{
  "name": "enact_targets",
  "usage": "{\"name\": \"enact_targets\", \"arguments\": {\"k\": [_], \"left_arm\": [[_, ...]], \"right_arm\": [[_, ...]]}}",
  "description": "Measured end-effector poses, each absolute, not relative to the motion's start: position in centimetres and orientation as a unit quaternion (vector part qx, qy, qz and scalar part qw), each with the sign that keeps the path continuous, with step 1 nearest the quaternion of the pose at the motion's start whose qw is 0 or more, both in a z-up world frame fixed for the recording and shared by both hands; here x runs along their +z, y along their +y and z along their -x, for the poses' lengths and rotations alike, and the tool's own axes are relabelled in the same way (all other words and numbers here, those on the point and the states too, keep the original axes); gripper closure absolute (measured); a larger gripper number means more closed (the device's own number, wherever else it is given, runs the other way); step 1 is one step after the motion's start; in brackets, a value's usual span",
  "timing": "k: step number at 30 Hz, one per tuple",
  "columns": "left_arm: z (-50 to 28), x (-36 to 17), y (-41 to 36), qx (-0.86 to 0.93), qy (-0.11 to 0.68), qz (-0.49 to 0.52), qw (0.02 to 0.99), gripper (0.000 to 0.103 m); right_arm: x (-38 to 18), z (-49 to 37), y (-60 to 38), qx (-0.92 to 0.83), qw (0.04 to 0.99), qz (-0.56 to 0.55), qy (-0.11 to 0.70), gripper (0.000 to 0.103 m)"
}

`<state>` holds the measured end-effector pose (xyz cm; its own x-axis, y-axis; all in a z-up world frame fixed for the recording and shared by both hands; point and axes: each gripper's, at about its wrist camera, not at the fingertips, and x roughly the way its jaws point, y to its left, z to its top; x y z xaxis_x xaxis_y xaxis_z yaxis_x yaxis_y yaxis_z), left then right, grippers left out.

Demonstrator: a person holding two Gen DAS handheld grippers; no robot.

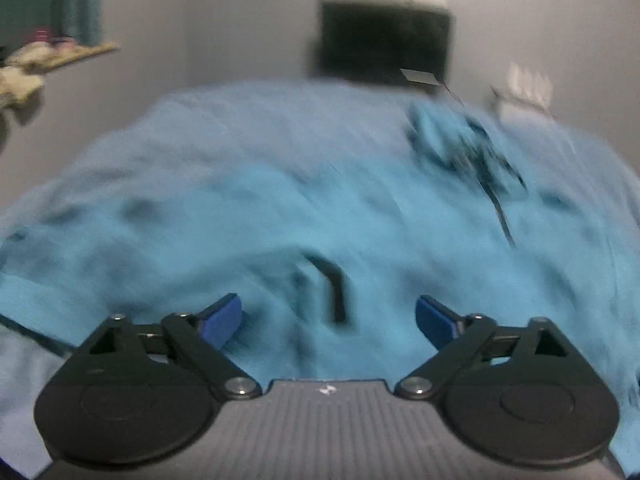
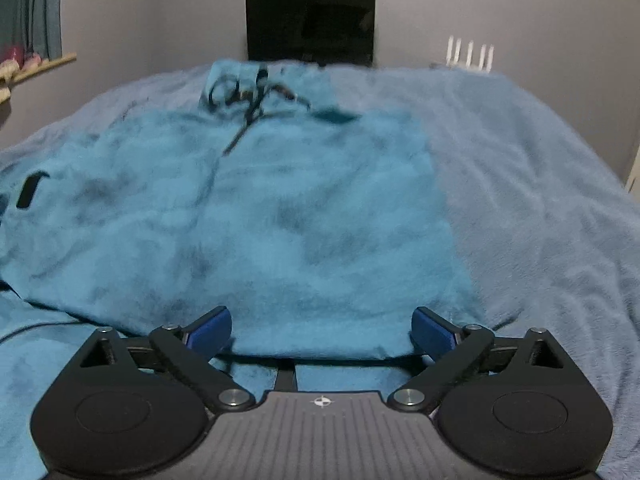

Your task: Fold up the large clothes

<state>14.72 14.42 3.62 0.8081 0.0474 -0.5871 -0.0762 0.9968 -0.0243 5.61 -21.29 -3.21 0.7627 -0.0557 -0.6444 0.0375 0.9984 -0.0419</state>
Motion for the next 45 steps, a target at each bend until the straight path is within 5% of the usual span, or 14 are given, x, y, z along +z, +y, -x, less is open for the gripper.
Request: {"name": "enact_targets", "arguments": {"k": [8,15,22,27,35,45], "left_arm": [[-15.6,1.6,31.0,0.246,0.31,0.044,0.917,0.007],[-12.3,-3.9,42.4,0.295,0.281,0.263,0.875,0.007],[-12.6,-6.6,46.0,0.268,0.221,0.352,0.869,0.024],[-11.9,-4.9,45.0,0.271,0.169,0.315,0.894,0.097],[-11.0,3.0,40.3,0.125,0.036,0.338,0.932,0.102],[-13.1,10.0,18.8,-0.17,0.041,0.194,0.965,0.102]], "right_arm": [[-2.7,-5.6,-20.4,-0.033,0.944,0.031,0.328,0.002],[-3.2,-5.9,-19.8,-0.041,0.94,0.035,0.336,0.002],[-4.7,-7.0,-19.2,-0.036,0.931,0.053,0.359,0.002],[-5.1,-7.0,-18.8,-0.036,0.93,0.063,0.36,0.002],[-5.0,-6.7,-19.0,-0.035,0.932,0.068,0.354,0.002],[-5.0,-6.3,-18.5,-0.037,0.933,0.081,0.35,0.002]]}}
